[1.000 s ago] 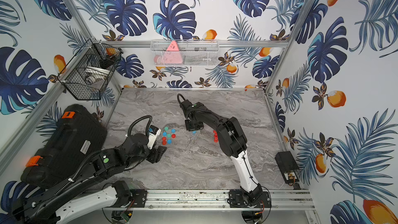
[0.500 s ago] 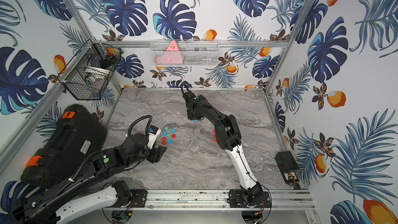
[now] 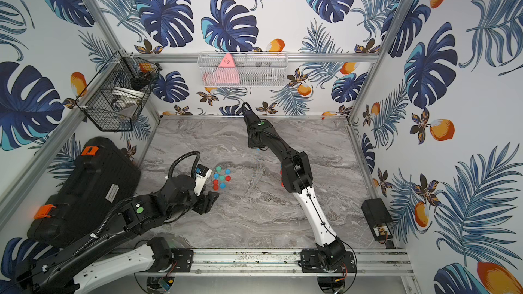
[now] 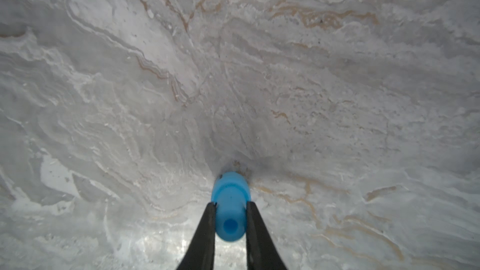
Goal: Close the stamp cap
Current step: Move the stamp at the center of the board.
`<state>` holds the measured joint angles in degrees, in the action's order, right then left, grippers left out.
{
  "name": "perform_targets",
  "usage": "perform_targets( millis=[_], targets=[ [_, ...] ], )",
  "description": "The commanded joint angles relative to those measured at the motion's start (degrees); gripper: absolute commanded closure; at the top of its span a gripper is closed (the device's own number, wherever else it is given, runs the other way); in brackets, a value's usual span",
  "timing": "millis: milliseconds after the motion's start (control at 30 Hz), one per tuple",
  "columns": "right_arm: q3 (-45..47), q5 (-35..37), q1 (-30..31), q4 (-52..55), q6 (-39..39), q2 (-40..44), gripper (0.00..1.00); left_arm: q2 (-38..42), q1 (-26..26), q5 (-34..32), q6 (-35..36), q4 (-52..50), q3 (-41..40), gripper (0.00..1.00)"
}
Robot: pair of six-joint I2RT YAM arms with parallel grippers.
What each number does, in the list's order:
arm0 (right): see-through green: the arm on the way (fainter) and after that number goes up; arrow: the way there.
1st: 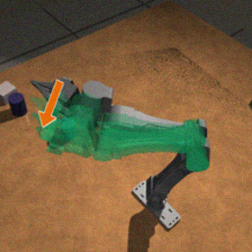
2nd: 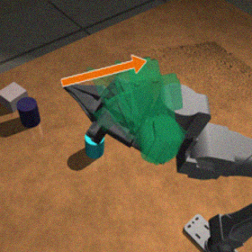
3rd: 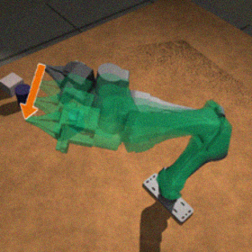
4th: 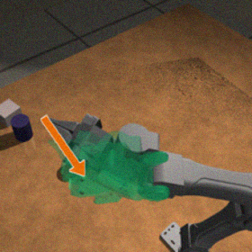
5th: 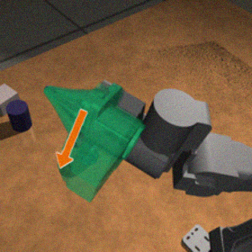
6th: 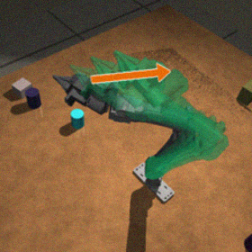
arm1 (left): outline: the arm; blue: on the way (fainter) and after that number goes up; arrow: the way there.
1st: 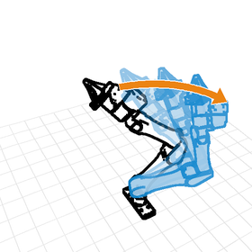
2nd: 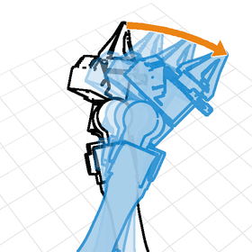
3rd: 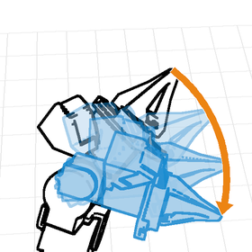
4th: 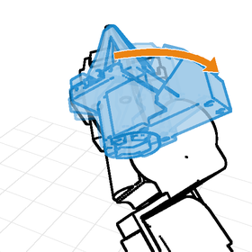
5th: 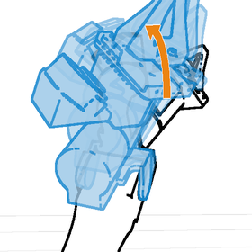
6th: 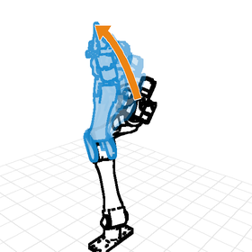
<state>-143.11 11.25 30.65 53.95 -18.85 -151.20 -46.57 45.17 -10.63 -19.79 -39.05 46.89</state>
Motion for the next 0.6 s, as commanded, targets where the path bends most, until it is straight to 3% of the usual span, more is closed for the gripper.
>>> perform_targets(
  millis=[0, 567],
  targets=[
    [-0.5, -1.1, -0.4, 4.0, -0.4, -2.0, 0.92, -0.1, -0.2, 0.3, -0.4, 0.3, 0.0, 0.32],
    [-5.3, -1.9, -1.1, 3.0, -0.9, -4.6, 0.88, -0.5, -1.4, 1.4, -0.2, 0.8, 0.0, 0.32]
  ],
)
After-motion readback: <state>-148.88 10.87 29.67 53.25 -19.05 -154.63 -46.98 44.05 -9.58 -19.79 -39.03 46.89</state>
